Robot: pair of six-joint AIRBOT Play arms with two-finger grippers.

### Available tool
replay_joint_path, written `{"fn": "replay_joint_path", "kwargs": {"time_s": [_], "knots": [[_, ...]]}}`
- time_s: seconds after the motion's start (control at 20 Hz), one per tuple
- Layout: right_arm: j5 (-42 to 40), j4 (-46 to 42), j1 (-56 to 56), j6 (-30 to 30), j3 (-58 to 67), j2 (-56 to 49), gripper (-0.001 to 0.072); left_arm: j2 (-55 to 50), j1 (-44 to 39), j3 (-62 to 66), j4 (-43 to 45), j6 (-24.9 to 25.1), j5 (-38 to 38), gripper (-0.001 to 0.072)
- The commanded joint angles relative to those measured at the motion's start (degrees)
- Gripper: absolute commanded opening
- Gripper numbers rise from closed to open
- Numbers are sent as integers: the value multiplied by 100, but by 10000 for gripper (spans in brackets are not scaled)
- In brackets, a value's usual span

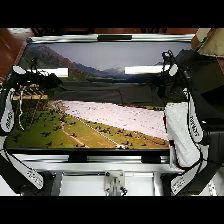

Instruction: Fold the shirts.

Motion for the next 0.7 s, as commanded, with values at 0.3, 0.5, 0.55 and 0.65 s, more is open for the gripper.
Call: {"fn": "replay_joint_path", "kwargs": {"time_s": [0.3, 0.5, 0.55, 0.65], "knots": [[1714, 1069, -925, -868, 116, -162, 675, -83, 44, 306, -4, 236, -1342, 705], [1460, 1484, -999, -1235, 116, -330, 676, -83, -2, 313, -7, 214, -1836, 705], [1386, 1473, -977, -1296, 116, -343, 675, -83, -20, 313, -9, 214, -1856, 705], [1276, 1471, -953, -1311, 116, -387, 676, -83, -61, 313, -9, 212, -1858, 704]]}}
